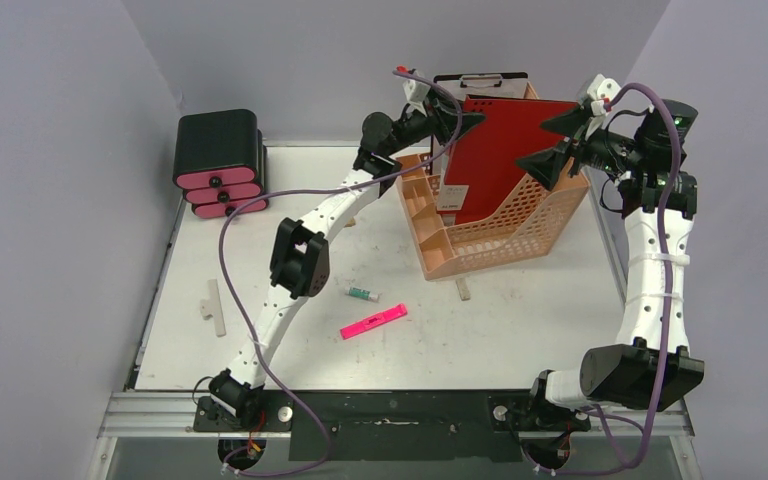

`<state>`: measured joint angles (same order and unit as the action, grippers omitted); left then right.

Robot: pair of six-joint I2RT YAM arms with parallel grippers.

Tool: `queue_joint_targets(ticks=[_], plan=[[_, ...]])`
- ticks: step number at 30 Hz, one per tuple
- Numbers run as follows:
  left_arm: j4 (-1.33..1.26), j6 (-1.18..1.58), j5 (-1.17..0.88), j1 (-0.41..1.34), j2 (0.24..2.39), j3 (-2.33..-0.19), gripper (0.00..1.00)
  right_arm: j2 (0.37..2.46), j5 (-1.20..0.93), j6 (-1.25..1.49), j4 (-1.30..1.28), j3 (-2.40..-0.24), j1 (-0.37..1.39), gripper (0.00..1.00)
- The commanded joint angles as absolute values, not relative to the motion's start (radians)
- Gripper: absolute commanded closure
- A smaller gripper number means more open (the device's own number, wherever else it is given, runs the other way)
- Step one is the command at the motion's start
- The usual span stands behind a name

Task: Organize the desk
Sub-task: Place the folder in the storage box.

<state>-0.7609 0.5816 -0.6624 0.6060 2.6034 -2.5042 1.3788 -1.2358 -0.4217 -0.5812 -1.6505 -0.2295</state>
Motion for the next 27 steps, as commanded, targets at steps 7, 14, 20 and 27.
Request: queue_joint_targets(ticks=[7, 14, 20, 27], plan=[[-0.913, 0.621, -0.601, 0.615, 2.646, -2.647, 1.00, 1.336, -1.260, -0.428, -0.537, -1.630, -0.230, 0.09], [-0.946, 0.680, -0.592, 0.619, 2.690, -2.705, 1.00, 1.341, -1.261, -0.420, -0.534, -1.630, -0.230, 0.09], [-0.959, 0.714, -0.589, 0.605, 2.726, -2.756, 1.00, 1.342, -1.258, -0.404, -0.517, -1.614, -0.230, 0.09], [-0.997, 0.788, -0.635, 0.583, 2.761, -2.757, 1.00, 1.357, -1.207, -0.352, -0.450, -1.617, -0.235, 0.08]])
